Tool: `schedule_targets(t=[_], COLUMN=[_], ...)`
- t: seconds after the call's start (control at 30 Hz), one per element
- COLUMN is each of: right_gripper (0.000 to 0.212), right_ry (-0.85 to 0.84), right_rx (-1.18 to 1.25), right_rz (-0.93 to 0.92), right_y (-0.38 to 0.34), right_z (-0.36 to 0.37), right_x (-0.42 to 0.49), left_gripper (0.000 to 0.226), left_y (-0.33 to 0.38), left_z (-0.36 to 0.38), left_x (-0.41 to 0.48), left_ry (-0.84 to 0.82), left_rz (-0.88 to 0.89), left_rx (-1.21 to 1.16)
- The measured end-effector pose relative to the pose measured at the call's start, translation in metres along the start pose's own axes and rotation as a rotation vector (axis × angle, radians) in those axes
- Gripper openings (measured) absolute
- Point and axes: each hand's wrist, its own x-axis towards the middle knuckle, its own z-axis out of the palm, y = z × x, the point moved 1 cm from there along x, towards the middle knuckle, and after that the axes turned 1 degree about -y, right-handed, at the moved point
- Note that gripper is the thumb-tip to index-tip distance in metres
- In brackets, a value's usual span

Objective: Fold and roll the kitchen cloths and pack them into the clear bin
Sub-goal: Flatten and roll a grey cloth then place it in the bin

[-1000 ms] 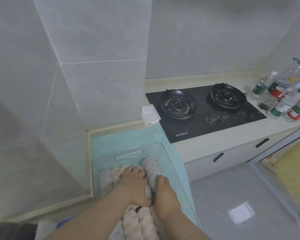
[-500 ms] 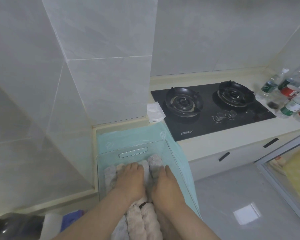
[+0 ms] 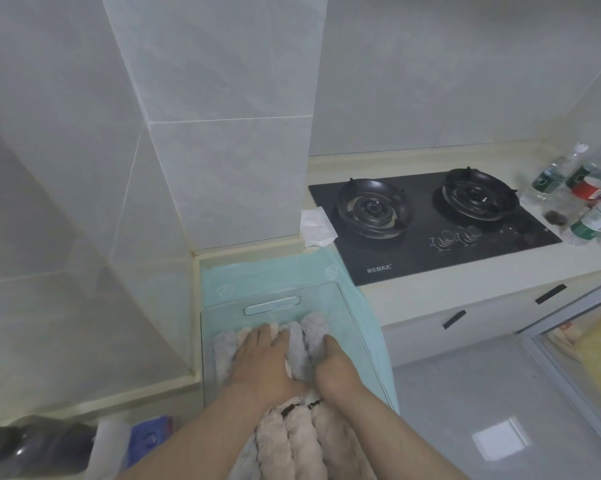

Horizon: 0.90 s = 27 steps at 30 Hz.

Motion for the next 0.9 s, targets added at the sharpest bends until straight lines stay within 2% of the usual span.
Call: schedule_targets(t=[0.03,0.1,0.2,0.33,0.47,0.63,0.7,0.77,0.87,0.9], right_gripper=[0.028,0.033,0.037,0.045,0.052,0.005,0.019,0.022,0.023,0.022], right_ry=[-0.019,-0.048,-0.059,-0.036,-0.028,-0.022,0.012,0.025,0.023,0.015], right_rx=[-0.066,-0.212,-0.323,-0.371,-0.229,-0.209,-0.133,-0.007,0.365,0.476], right_rz=[0.01,0.007,-0.006,-0.041,-0.084,-0.144,-0.166,-0.142,-0.083,-0.083], right_y=[0.001,0.004,0.007,0.003,0.002,0.002,-0.006,-0.018,-0.042,-0.052], right_z=[0.003,0.007,0.007,0.008,0.009,0.001,-0.012,-0.029,-0.057,-0.065], right_x=[-0.001,0.001,0.001,0.0,-0.002,-0.015,-0.023,-0.031,-0.041,-0.046], left_gripper=[0.114,0.122,0.119,0.103,0.095,0.099,0.096,0.076,0.025,0.019], left_y=[0.001,0.003,0.007,0.015,0.017,0.016,0.014,0.01,0.006,0.005], left_z=[0.001,0.005,0.007,0.009,0.016,0.009,-0.004,-0.026,-0.072,-0.088], left_x=[0.0,0.0,0.003,0.007,0.008,0.009,0.001,-0.007,-0.022,-0.028], left_ry=[-0.017,-0.037,-0.01,0.056,0.09,0.086,0.108,0.163,0.15,0.143], left_rz=[-0.006,-0.022,-0.024,-0.081,-0.151,-0.132,-0.106,-0.067,-0.052,-0.072], left_rx=[0.024,0.086,0.166,0.255,0.317,0.294,0.195,-0.01,-0.722,-0.947])
